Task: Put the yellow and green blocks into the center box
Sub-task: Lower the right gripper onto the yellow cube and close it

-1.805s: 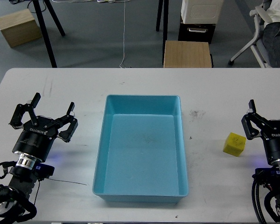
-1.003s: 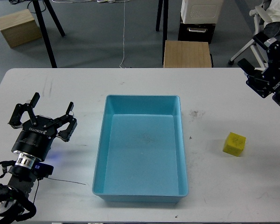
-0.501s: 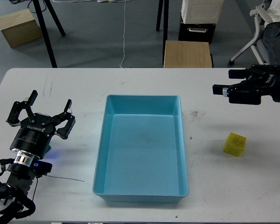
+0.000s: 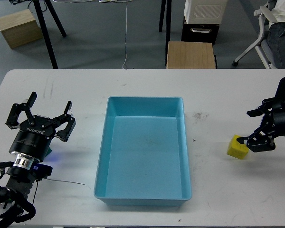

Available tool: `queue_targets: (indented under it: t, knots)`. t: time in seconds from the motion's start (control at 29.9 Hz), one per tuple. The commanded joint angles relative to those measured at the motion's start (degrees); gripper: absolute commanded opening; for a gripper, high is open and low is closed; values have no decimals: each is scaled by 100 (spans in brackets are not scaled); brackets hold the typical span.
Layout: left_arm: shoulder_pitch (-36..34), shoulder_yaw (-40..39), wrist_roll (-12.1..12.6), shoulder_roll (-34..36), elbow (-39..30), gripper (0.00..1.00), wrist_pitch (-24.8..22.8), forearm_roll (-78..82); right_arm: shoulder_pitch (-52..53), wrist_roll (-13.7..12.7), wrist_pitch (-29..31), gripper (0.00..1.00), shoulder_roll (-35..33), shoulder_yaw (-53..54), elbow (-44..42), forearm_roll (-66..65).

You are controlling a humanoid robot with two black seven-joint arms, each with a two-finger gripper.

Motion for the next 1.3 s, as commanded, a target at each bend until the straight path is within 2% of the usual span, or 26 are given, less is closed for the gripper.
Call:
queue_targets:
  t: [0.0,0.27,0.67,0.74,0.87,1.14,1.27]
  knots:
    - [0,1,0,-9,12,100,0,0,-21,-1,1,96,204,-281,-341,-2]
    - [9,1,0,-9,12,100,0,0,-91,-1,1,96,661,-467,-948,-2]
    - [18,1,0,0,56,100,0,0,-100,-1,1,94,1110,-765,-1221,-2]
    - [27,1,0,0,73,100,0,0,-100,-1,1,90,1189,-800,-1317,-2]
    - [36,1,0,0,82,100,0,0,-100,-1,1,87,1303,-809,-1406,-2]
    - [36,1,0,0,91,100,0,0,-109,-1,10,65,1321,-818,-1423,-2]
    - [44,1,0,0,91,100,0,0,-100,-1,142,58,1321,-818,-1406,-2]
